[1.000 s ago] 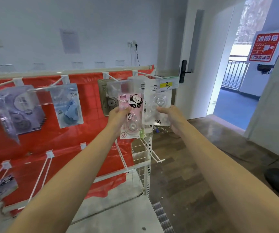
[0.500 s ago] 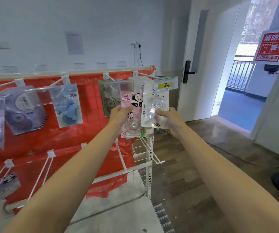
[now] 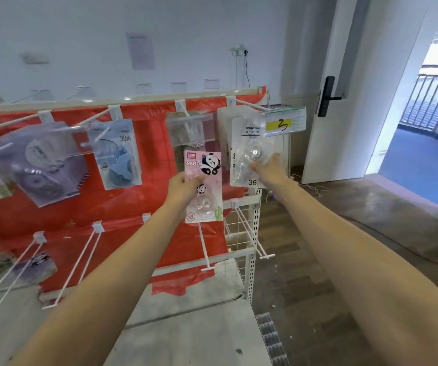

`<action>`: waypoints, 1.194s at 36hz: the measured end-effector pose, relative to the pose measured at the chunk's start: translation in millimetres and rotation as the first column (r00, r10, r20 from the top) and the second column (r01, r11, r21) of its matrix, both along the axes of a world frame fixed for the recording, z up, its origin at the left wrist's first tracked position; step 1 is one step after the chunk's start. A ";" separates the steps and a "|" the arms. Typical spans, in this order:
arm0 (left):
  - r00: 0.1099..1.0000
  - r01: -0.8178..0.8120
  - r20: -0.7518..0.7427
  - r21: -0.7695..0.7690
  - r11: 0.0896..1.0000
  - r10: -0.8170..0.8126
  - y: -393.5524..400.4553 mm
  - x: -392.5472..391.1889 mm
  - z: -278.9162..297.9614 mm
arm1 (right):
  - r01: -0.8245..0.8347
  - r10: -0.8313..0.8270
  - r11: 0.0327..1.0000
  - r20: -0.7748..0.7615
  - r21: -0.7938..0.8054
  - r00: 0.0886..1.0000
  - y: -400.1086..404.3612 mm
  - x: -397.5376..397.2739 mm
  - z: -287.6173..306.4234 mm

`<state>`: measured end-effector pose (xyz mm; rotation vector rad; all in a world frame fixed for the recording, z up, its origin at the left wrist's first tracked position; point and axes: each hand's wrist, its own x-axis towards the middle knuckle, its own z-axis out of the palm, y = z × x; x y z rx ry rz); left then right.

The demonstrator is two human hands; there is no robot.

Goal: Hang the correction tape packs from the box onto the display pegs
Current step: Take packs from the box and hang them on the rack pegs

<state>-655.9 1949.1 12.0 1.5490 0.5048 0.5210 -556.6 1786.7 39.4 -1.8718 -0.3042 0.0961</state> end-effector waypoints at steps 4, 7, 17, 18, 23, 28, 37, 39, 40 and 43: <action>0.999 -0.049 -0.012 -0.054 0.997 0.048 5.0 7.1 -6.0 | -0.023 0.022 1.000 -0.001 -0.013 1.000 12.7 23.5 0.9; 0.996 -0.093 -0.015 -0.046 0.995 0.092 4.6 13.8 -4.2 | -0.059 0.059 0.998 0.000 0.004 0.998 22.2 39.7 0.6; 0.992 -0.110 -0.055 -0.007 0.994 0.110 -9.8 24.7 2.5 | -0.075 0.080 0.996 0.096 -0.051 0.992 39.3 53.3 -19.5; 0.992 -0.110 -0.057 -0.006 0.994 0.110 -10.4 24.0 0.9 | -0.080 0.087 0.995 0.110 -0.065 0.990 39.1 51.8 -21.1; 0.992 -0.100 -0.070 0.029 0.995 0.102 -12.0 7.5 -4.9 | -0.068 0.078 0.993 0.096 -0.099 0.992 36.5 37.5 -27.9; 0.989 -0.105 -0.092 0.072 0.992 0.112 -4.9 -22.1 -13.3 | -0.100 0.158 0.941 0.158 -0.322 0.975 34.4 10.5 -48.1; 0.981 -0.149 -0.110 0.077 0.986 0.157 22.4 -112.9 -20.4 | -0.203 0.403 0.766 0.210 -0.609 0.891 63.5 -78.9 -64.0; 0.980 -0.159 -0.112 0.079 0.984 0.168 32.1 -142.4 -19.8 | -0.225 0.461 0.729 0.220 -0.646 0.860 75.0 -107.4 -66.7; 0.979 -0.167 -0.100 0.082 0.982 0.175 37.6 -158.3 -19.5 | -0.226 0.483 0.709 0.226 -0.668 0.846 81.4 -121.9 -67.4; 0.972 -0.217 -0.070 0.088 0.972 0.223 54.9 -212.4 -19.2 | -0.230 0.542 0.658 0.239 -0.717 0.805 103.1 -170.4 -68.9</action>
